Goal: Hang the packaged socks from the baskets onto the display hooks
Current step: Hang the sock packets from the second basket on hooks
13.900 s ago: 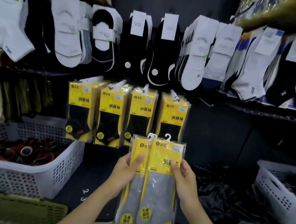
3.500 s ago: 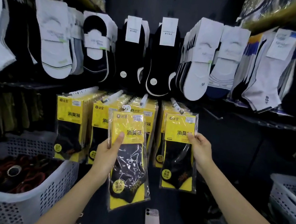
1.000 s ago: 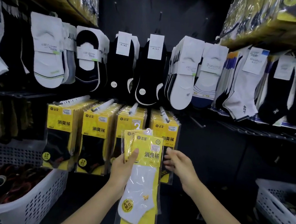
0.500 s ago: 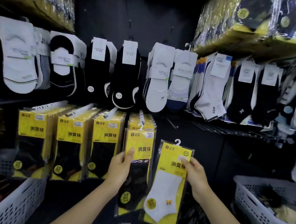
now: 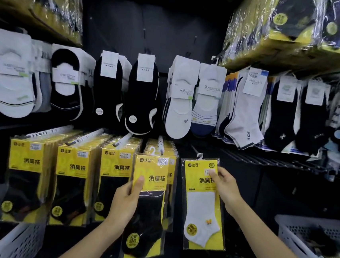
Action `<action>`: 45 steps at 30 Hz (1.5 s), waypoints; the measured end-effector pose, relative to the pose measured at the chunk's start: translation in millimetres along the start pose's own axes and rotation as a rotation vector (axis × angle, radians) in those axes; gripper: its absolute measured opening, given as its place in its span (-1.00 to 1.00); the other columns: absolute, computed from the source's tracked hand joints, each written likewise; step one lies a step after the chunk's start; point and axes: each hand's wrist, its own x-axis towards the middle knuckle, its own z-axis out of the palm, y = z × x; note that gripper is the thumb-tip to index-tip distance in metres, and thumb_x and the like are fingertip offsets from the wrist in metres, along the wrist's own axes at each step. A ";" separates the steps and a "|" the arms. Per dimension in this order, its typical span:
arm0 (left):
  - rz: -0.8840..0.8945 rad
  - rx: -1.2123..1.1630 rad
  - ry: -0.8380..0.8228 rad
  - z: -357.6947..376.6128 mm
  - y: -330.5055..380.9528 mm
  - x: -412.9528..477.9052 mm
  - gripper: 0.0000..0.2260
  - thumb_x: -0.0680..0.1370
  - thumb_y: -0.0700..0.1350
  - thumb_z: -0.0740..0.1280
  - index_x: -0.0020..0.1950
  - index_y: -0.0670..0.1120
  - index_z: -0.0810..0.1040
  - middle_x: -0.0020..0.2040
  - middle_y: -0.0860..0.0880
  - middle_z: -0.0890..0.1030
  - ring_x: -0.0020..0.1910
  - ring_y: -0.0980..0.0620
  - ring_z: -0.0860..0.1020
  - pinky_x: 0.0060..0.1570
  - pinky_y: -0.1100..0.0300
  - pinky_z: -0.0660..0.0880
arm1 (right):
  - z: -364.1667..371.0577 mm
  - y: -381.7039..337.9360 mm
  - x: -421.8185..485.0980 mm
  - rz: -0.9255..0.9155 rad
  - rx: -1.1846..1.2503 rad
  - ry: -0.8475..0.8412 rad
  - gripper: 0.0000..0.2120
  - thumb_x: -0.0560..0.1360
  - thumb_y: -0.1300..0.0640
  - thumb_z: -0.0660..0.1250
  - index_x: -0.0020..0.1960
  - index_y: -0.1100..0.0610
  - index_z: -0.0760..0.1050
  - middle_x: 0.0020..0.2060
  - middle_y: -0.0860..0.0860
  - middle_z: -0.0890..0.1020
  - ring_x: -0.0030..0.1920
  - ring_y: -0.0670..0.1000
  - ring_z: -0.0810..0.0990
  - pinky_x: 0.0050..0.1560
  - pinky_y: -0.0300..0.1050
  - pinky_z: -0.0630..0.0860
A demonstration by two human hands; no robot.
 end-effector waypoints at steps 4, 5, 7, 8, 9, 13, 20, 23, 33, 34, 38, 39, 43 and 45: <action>-0.006 -0.022 0.002 0.1 -3.2 2.9 -0.80 0.57 0.11 0.17 0.06 0.09 0.53 -0.06 0.20 0.60 -0.03 0.29 0.51 -0.14 0.42 0.36 | 5.0 13.5 14.2 0.042 0.013 0.054 -0.92 0.57 0.18 0.28 -0.02 0.13 0.55 -0.20 0.02 0.69 -0.31 -0.13 0.68 -0.40 -0.33 0.52; -0.006 -0.027 0.000 0.1 -3.6 3.2 -0.79 0.56 0.11 0.17 0.06 0.09 0.54 -0.05 0.19 0.61 -0.02 0.28 0.52 -0.13 0.42 0.36 | 6.1 17.6 17.9 0.048 0.008 0.085 -0.92 0.57 0.17 0.29 -0.02 0.14 0.55 -0.20 0.01 0.69 -0.30 -0.13 0.67 -0.40 -0.34 0.52; -0.002 -0.035 -0.002 0.8 -4.2 3.6 -0.76 0.55 0.13 0.17 0.08 0.09 0.55 -0.03 0.18 0.62 0.00 0.27 0.53 -0.11 0.41 0.37 | 9.1 26.0 25.4 0.067 -0.003 0.172 -0.88 0.53 0.12 0.35 0.00 0.17 0.56 -0.23 0.00 0.67 -0.27 -0.10 0.65 -0.35 -0.31 0.51; 0.000 -0.036 -0.002 1.5 -4.3 3.1 -0.75 0.54 0.14 0.17 0.08 0.09 0.55 -0.03 0.18 0.62 0.01 0.28 0.53 -0.10 0.41 0.38 | 11.0 30.5 29.0 0.087 0.006 0.223 -0.83 0.50 0.09 0.39 0.00 0.18 0.56 -0.23 0.00 0.66 -0.24 -0.07 0.64 -0.31 -0.27 0.52; -0.001 -0.035 -0.003 2.2 -4.7 2.7 -0.74 0.53 0.15 0.17 0.08 0.09 0.55 -0.03 0.18 0.62 0.01 0.28 0.53 -0.11 0.41 0.38 | 12.8 34.4 32.0 0.117 0.021 0.273 -0.78 0.47 0.06 0.43 0.00 0.19 0.56 -0.22 0.01 0.65 -0.21 -0.04 0.63 -0.25 -0.22 0.52; -0.025 -0.040 -0.013 2.9 -6.3 -1.0 -0.81 0.54 0.14 0.17 0.01 0.16 0.55 -0.07 0.22 0.63 -0.07 0.37 0.55 -0.19 0.46 0.41 | 15.9 45.0 33.0 0.232 -0.044 0.459 -0.73 0.46 0.06 0.43 0.06 0.21 0.53 -0.03 0.10 0.64 -0.16 -0.03 0.54 -0.17 -0.18 0.44; -0.055 -0.054 -0.045 9.3 -1.0 -10.1 -0.84 0.57 0.10 0.18 -0.09 0.15 0.54 -0.11 0.20 0.63 -0.09 0.30 0.55 -0.22 0.45 0.39 | 25.4 28.9 -16.7 0.137 -0.028 0.276 -0.87 0.53 0.02 0.34 -0.02 0.08 0.50 0.04 0.04 0.60 0.01 -0.01 0.57 0.05 -0.11 0.48; -0.083 -0.064 -0.097 20.1 3.6 -16.6 -0.84 0.57 0.10 0.19 -0.08 0.15 0.54 -0.09 0.20 0.63 -0.08 0.31 0.55 -0.21 0.47 0.40 | 36.3 7.4 -44.8 0.141 0.027 0.035 -0.81 0.57 -0.04 0.26 0.04 0.06 0.51 0.00 0.00 0.63 0.02 -0.05 0.61 0.07 -0.13 0.53; -0.089 -0.019 -0.271 58.4 18.0 -30.6 -0.82 0.58 0.12 0.18 0.11 0.13 0.50 0.05 0.19 0.59 0.00 0.32 0.54 -0.10 0.49 0.39 | 26.8 -10.7 -77.7 0.096 0.108 0.029 -0.86 0.57 0.14 0.29 0.10 0.11 0.56 -0.05 0.01 0.71 0.00 -0.02 0.67 0.05 -0.13 0.58; -0.095 -0.019 -0.294 60.9 17.9 -30.0 -0.75 0.58 0.12 0.18 0.22 0.10 0.46 0.12 0.16 0.55 0.09 0.25 0.51 0.02 0.42 0.38 | 21.7 -8.8 -75.8 0.112 0.109 0.076 -0.85 0.57 0.15 0.27 0.11 0.13 0.55 -0.03 0.04 0.69 0.01 0.01 0.66 0.09 -0.07 0.57; -0.115 -0.033 -0.393 71.5 21.5 -29.8 -0.61 0.60 0.12 0.15 0.41 0.07 0.35 0.30 0.07 0.47 0.27 0.11 0.44 0.26 0.17 0.41 | 4.0 -4.9 -63.4 0.141 0.092 0.212 -0.84 0.59 0.17 0.24 0.11 0.19 0.54 -0.03 0.06 0.67 -0.02 0.01 0.64 0.00 -0.12 0.54; -0.113 -0.042 -0.400 73.9 21.9 -28.8 -0.62 0.61 0.10 0.15 0.41 0.06 0.35 0.33 0.06 0.45 0.28 0.09 0.43 0.30 0.13 0.40 | 1.1 -5.0 -59.3 0.136 0.086 0.223 -0.84 0.59 0.18 0.23 0.11 0.19 0.53 -0.04 0.06 0.67 -0.04 0.00 0.64 -0.04 -0.15 0.54; -0.100 -0.041 -0.388 82.0 20.3 -18.4 -0.65 0.62 0.08 0.14 0.39 0.06 0.38 0.29 0.07 0.46 0.20 0.12 0.47 0.32 0.06 0.39 | -3.9 -9.9 -39.0 0.106 0.052 0.230 -0.89 0.58 0.20 0.25 0.04 0.17 0.54 -0.07 0.08 0.67 -0.09 0.00 0.64 -0.10 -0.14 0.56; -0.117 -0.041 -0.375 86.2 17.5 -10.4 -0.65 0.62 0.08 0.14 0.39 0.05 0.38 0.25 0.09 0.46 0.15 0.15 0.48 0.25 0.16 0.41 | -3.6 -11.8 -28.4 0.108 -0.006 0.224 -0.90 0.58 0.20 0.26 0.02 0.17 0.55 -0.04 0.15 0.66 -0.02 0.10 0.64 0.06 0.03 0.57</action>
